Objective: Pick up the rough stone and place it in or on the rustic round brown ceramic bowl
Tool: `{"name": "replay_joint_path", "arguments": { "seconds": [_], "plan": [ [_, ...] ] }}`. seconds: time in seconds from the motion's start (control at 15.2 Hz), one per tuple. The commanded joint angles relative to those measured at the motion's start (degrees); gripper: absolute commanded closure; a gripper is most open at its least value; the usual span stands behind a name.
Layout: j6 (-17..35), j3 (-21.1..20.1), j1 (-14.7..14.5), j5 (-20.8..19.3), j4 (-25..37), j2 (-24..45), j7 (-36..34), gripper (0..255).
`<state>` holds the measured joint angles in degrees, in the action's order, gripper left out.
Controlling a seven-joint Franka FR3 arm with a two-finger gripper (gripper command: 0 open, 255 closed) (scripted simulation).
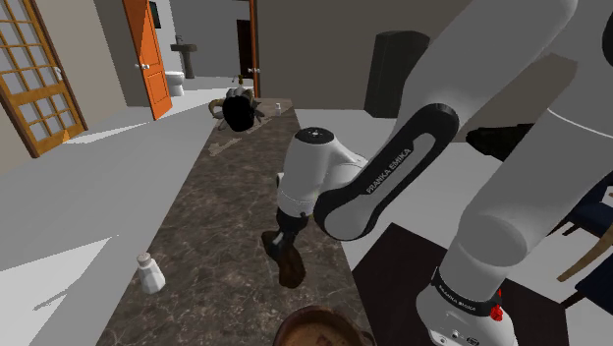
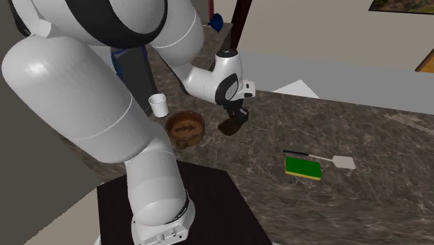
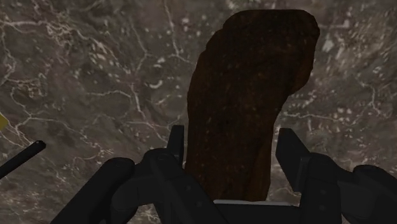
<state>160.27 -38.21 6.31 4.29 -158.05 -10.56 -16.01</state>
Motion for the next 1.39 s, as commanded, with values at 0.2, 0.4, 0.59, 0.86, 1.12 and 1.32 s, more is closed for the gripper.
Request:
{"name": "replay_joint_path", "arguments": {
  "seconds": [0.2,0.4,0.59,0.86,1.12,1.32],
  "plan": [
    [-5.2,2.7,-3.1,4.8,0.8,-4.7,3.9,255],
    [-8.3,4.0,-4.3,6.4,1.5,-7.3,5.3,255],
    [-11.5,5.1,-5.3,7.5,2.3,-9.7,6.2,255],
    [-15.6,6.5,-6.1,8.3,3.6,-12.6,7.2,255],
    [-17.8,4.9,-10.2,11.4,0.8,-17.7,4.5,255],
    [-20.1,3.0,-14.4,14.3,-1.3,-22.2,1.2,255]
  ]
}}
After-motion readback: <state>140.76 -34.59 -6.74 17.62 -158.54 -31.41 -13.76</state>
